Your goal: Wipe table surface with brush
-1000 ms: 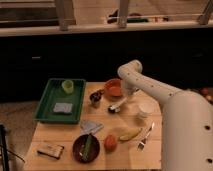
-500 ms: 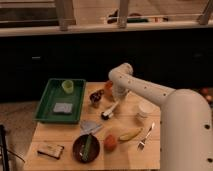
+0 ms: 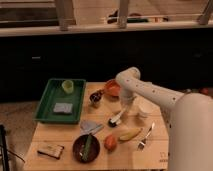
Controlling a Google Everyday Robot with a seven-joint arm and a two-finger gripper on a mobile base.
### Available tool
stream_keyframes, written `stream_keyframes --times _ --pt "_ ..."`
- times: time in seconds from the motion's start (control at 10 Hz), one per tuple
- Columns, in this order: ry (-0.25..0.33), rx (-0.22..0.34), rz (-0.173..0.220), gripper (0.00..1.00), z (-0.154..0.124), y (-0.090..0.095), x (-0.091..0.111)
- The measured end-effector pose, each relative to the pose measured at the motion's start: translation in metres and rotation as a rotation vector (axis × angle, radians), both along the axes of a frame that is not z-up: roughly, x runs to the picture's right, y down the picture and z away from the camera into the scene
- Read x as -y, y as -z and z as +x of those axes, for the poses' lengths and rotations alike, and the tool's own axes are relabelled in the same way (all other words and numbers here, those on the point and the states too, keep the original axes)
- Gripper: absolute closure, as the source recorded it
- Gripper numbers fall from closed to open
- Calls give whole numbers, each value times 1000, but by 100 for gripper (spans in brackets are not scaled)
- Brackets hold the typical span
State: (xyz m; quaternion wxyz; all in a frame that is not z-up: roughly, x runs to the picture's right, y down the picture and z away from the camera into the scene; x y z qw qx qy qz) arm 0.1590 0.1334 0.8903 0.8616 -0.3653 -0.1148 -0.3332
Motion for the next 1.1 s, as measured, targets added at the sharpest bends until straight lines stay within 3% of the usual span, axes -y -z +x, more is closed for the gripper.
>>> stream_keyframes --times 0.2,0.6,0.9,1.1 --pt "-27 -49 6 100 24 0 3" --pt "-88 -133 71 100 41 -11 35" --pt "-102 -123 110 100 22 -24 56" --pt "-91 -98 116 100 6 -28 60"
